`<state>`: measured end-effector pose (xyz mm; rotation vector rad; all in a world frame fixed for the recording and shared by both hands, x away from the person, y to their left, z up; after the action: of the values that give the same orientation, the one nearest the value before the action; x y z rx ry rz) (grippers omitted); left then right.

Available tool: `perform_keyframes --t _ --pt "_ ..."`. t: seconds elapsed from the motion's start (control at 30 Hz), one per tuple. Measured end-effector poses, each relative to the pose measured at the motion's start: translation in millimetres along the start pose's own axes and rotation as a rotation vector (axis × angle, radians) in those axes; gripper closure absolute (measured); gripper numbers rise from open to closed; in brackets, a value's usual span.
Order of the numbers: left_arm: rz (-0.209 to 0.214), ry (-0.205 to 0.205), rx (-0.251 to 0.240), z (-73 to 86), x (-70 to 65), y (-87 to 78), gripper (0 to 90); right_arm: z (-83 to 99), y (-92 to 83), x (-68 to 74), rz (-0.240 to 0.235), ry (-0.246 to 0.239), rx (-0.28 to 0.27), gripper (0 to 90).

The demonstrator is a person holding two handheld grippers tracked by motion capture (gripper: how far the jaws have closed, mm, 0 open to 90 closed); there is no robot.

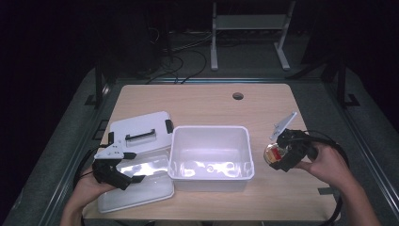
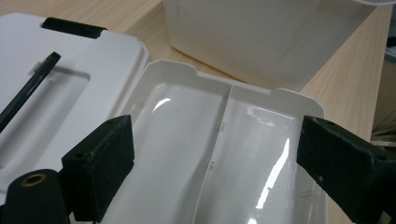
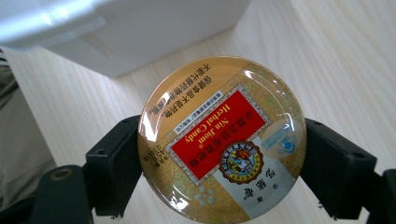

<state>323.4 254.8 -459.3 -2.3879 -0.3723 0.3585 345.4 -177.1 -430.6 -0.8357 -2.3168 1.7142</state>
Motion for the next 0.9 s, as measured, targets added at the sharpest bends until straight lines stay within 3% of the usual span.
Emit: perform_keyframes --t 0.47,0.67,0.9 --pt "-0.006 -0.010 0.002 3.9 3.3 -1.4 10.8 -41.5 -28.2 0.8 0.015 -0.081 -0.024 19.7" --pt "-0.004 -0.012 -0.002 3.5 2.0 -1.3 10.8 -62.6 -38.4 12.8 0.006 -0.135 -0.040 19.7" --pt "-0.006 -0.010 -0.011 2.8 2.5 -3.8 10.8 -82.8 -35.2 21.7 -0.008 -0.182 -0.031 19.7"
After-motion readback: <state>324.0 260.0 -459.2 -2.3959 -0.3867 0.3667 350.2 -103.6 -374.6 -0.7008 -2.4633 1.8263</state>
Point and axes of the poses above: each handheld gripper's, and its own axes: y roughly forward along the jaws, z roughly out of its underside, x roughly to its left, the point moved 10 cm from there along y, roughly forward along the jaws, and after that the axes turned 10 degrees about z, right-handed, at the moved point
